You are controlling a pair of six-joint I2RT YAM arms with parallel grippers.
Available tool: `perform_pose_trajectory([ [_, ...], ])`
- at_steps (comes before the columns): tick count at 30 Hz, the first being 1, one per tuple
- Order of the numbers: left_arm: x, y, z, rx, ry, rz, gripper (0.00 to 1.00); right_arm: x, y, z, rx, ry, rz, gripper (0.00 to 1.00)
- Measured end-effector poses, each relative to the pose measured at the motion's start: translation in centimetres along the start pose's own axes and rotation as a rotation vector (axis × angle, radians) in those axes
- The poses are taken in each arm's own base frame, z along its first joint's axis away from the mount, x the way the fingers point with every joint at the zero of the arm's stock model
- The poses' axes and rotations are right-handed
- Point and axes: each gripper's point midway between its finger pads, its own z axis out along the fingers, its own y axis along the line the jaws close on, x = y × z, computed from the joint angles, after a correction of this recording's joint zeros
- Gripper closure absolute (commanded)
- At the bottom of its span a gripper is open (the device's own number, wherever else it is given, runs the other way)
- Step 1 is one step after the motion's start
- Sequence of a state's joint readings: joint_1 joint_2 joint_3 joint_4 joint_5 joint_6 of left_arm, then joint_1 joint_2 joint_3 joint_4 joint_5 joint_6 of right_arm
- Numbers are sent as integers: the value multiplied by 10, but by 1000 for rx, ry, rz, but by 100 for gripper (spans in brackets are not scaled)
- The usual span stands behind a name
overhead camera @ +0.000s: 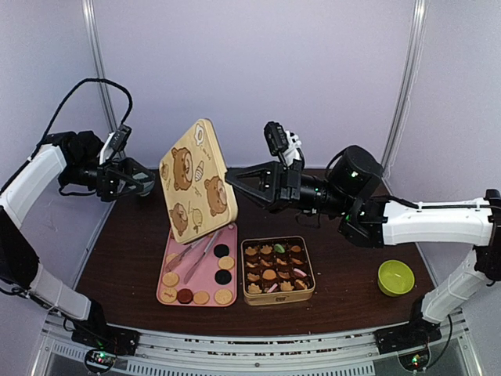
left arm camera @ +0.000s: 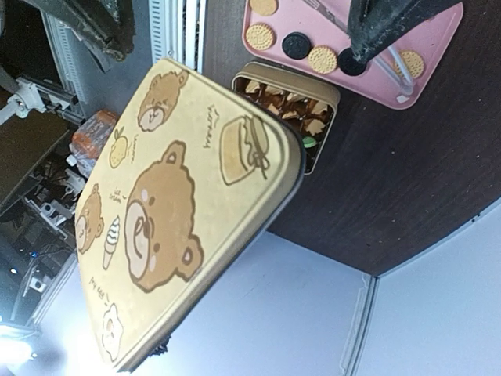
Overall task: Pack the cookies
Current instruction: Adjust the box lid.
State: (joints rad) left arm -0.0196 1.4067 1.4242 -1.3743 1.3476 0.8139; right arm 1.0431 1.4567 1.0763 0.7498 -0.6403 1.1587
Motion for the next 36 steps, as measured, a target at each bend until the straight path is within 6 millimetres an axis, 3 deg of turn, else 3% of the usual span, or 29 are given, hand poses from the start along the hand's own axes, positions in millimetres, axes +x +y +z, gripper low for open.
perform_pose_trajectory([
  [10,-17,-27,10,155,-89,-83,13,-16,33,27,-209,-40,2,100],
  [14,-20,-34,10,173,-107,-108,21,-19,40,33,-259,-48,4,100],
  [20,-23,-44,8,180,-114,-116,31,-16,31,40,-274,-43,29,100],
  [31,-27,-57,9,206,-111,-160,61,-15,31,40,-294,-47,29,100],
  [36,-27,-60,12,218,-104,-171,64,-13,27,37,-307,-49,33,100],
])
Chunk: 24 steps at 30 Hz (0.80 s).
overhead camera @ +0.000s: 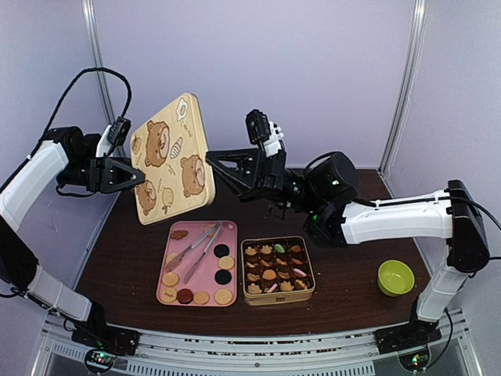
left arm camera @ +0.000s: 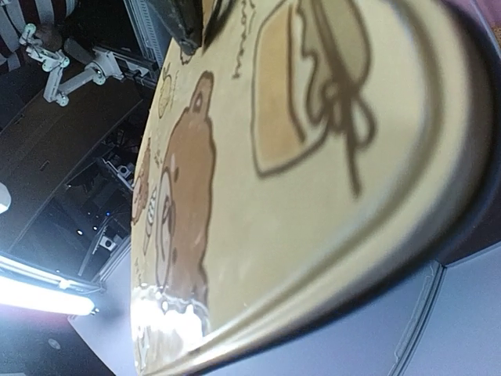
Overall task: Pack the cookies
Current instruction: Adjust the box lid.
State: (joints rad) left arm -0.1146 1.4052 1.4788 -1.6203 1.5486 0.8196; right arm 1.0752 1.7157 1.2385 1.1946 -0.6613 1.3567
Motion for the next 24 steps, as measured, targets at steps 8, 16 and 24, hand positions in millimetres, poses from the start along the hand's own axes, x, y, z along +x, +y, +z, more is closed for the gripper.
perform_pose_trajectory([
  [8,-3,-5,1,2,1,-1,70,-1,-35,-23,20,-15,54,95],
  [16,-7,-8,1,18,-16,-21,100,-12,-43,-30,-13,-38,71,87],
  [24,-4,-8,3,23,-9,-30,100,-13,-55,-37,0,-24,85,58],
])
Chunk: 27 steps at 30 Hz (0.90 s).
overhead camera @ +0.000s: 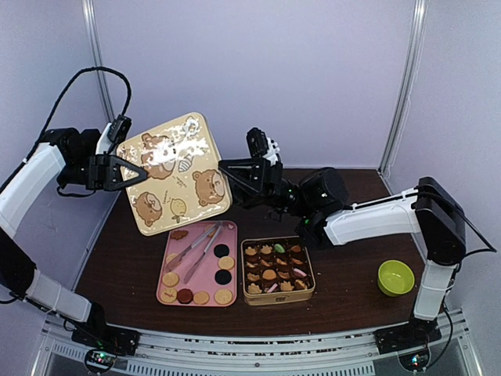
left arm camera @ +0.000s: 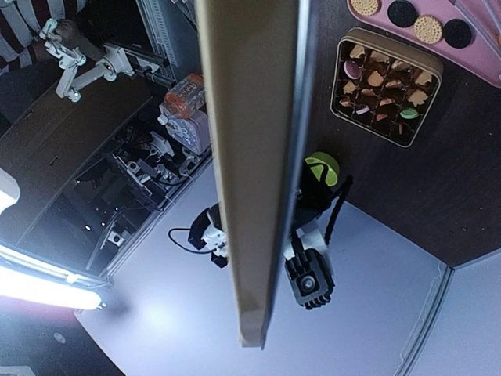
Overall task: Pack the cookies
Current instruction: Adjust the box lid.
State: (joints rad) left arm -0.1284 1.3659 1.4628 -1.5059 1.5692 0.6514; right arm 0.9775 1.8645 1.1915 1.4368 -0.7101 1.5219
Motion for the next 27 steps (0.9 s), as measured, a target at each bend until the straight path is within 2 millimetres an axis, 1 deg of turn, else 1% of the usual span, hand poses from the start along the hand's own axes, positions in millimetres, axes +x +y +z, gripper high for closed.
perform_pose_trajectory([
  [3,1,1,0,-2,2,1,100,-2,-4,-4,27,29,-33,55],
  [5,1,1,0,-4,4,2,100,-1,-10,-6,80,67,-49,55],
  [9,3,2,0,-13,13,7,100,8,-14,-6,167,149,-89,56],
  [13,7,7,0,-21,25,0,100,15,-16,-7,232,212,-124,65],
  [16,9,13,0,-24,32,-19,100,21,-23,-10,265,243,-124,73],
  [19,12,17,0,-26,40,-27,100,24,-33,-13,298,261,-104,85],
  [22,13,17,0,-30,47,-28,90,26,-38,-14,314,276,-99,92],
  [23,14,17,0,-33,52,-39,84,26,-39,-14,317,278,-105,94],
  [25,16,18,0,-40,63,-50,66,26,-40,-14,321,282,-120,98],
  [27,17,20,0,-52,77,-42,54,26,-41,-15,332,280,-120,100],
])
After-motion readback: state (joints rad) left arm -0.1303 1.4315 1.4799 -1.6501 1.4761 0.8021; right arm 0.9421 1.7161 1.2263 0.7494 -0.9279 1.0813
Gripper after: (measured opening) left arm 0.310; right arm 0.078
